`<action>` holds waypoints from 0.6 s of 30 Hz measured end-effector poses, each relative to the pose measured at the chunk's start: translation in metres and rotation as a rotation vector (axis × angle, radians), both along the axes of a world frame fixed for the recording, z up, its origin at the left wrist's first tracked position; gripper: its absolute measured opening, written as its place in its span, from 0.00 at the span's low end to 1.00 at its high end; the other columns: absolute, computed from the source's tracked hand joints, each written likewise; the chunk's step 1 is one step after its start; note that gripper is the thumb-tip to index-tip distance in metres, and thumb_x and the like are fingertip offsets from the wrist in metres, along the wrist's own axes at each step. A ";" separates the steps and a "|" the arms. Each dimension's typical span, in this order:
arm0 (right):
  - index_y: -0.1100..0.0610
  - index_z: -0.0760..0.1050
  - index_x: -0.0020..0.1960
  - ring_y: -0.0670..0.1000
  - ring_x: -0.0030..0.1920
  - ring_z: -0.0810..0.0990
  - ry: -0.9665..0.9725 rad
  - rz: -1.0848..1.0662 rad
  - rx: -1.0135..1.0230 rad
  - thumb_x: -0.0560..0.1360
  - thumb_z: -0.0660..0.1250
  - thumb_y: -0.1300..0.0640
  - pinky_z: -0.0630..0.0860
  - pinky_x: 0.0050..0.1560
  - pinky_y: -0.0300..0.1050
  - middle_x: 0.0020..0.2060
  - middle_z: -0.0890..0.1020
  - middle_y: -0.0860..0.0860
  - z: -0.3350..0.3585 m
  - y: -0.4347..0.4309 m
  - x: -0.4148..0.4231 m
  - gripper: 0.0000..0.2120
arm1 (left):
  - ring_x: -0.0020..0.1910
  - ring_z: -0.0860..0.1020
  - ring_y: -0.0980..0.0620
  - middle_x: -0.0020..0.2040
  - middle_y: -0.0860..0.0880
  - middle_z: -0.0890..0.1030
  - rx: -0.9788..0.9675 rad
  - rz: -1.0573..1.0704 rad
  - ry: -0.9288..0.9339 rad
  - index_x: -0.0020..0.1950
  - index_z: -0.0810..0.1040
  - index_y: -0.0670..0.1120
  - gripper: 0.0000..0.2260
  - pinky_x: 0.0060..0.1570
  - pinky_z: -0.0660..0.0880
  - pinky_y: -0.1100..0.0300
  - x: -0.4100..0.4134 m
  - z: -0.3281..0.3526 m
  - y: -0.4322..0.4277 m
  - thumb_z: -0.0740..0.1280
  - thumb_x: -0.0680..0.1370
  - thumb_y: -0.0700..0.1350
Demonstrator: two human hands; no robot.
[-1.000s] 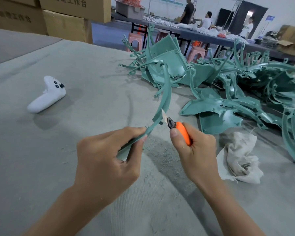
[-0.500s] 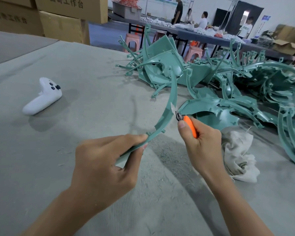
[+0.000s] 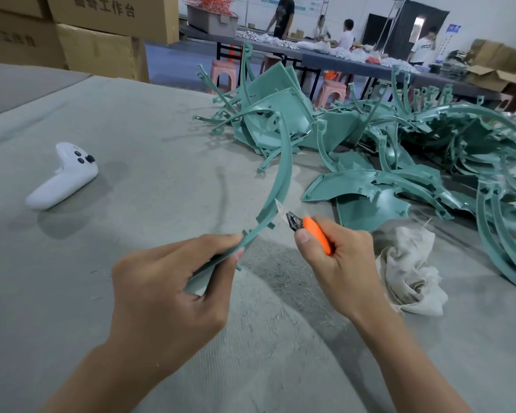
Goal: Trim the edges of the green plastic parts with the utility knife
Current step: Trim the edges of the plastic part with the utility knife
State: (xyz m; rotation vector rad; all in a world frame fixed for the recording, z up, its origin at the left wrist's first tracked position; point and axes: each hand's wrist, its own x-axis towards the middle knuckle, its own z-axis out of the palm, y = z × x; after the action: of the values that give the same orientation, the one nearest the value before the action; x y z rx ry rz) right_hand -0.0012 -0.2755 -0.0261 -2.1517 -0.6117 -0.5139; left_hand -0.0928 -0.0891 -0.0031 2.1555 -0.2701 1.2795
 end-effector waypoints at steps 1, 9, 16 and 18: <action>0.56 0.63 0.30 0.48 0.24 0.62 0.001 -0.005 0.003 0.74 0.58 0.36 0.60 0.26 0.47 0.24 0.65 0.51 0.000 0.001 0.000 0.26 | 0.39 0.76 0.60 0.39 0.62 0.75 0.001 -0.001 0.003 0.41 0.85 0.42 0.03 0.42 0.68 0.81 0.000 0.000 0.000 0.72 0.70 0.37; 0.55 0.64 0.30 0.46 0.23 0.61 -0.017 -0.075 -0.008 0.74 0.57 0.34 0.60 0.26 0.47 0.22 0.62 0.49 0.000 0.004 0.001 0.27 | 0.40 0.76 0.60 0.38 0.60 0.77 0.015 0.003 -0.015 0.41 0.85 0.41 0.03 0.43 0.68 0.81 0.000 -0.001 0.000 0.71 0.71 0.37; 0.48 0.58 0.30 0.46 0.24 0.60 -0.042 -0.087 0.002 0.76 0.57 0.35 0.56 0.27 0.38 0.23 0.62 0.46 0.006 -0.006 0.010 0.23 | 0.38 0.78 0.57 0.35 0.53 0.82 0.022 -0.019 -0.027 0.41 0.85 0.41 0.06 0.39 0.72 0.74 0.000 -0.004 -0.002 0.69 0.72 0.40; 0.49 0.59 0.29 0.46 0.24 0.61 -0.041 -0.044 -0.008 0.76 0.58 0.36 0.56 0.27 0.37 0.23 0.63 0.46 0.004 -0.006 0.009 0.24 | 0.39 0.78 0.57 0.36 0.57 0.80 0.019 -0.009 -0.029 0.41 0.85 0.41 0.04 0.40 0.71 0.75 0.001 -0.004 -0.002 0.70 0.71 0.39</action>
State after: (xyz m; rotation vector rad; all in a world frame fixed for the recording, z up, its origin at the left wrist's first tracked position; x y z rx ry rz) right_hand 0.0079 -0.2812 -0.0226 -2.1708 -0.5912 -0.5817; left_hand -0.0922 -0.0907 -0.0068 2.1503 -0.3050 1.3087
